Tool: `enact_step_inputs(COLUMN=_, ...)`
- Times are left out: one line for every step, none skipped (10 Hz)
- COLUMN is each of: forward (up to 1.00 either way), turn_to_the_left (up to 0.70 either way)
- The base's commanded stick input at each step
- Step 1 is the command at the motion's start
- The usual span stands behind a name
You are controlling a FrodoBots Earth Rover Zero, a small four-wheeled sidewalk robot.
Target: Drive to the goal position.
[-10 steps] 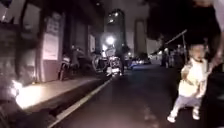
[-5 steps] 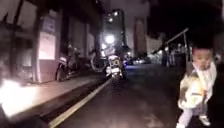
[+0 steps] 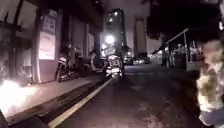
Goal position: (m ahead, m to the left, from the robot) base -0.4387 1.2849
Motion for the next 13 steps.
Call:
enact_step_inputs(forward=0.0, turn_to_the_left=0.1)
enact_step_inputs(forward=0.0, turn_to_the_left=0.45)
enact_step_inputs(forward=0.0, turn_to_the_left=0.45)
enact_step_inputs(forward=0.0, turn_to_the_left=0.45)
enact_step_inputs(forward=0.0, turn_to_the_left=0.45)
enact_step_inputs(forward=0.0, turn_to_the_left=0.45)
enact_step_inputs(forward=0.0, turn_to_the_left=0.45)
enact_step_inputs(forward=0.0, turn_to_the_left=0.45)
enact_step_inputs(forward=0.0, turn_to_the_left=0.45)
enact_step_inputs(forward=0.0, turn_to_the_left=0.45)
enact_step_inputs(forward=0.0, turn_to_the_left=0.45)
enact_step_inputs(forward=0.0, turn_to_the_left=0.45)
enact_step_inputs(forward=0.0, turn_to_the_left=0.45)
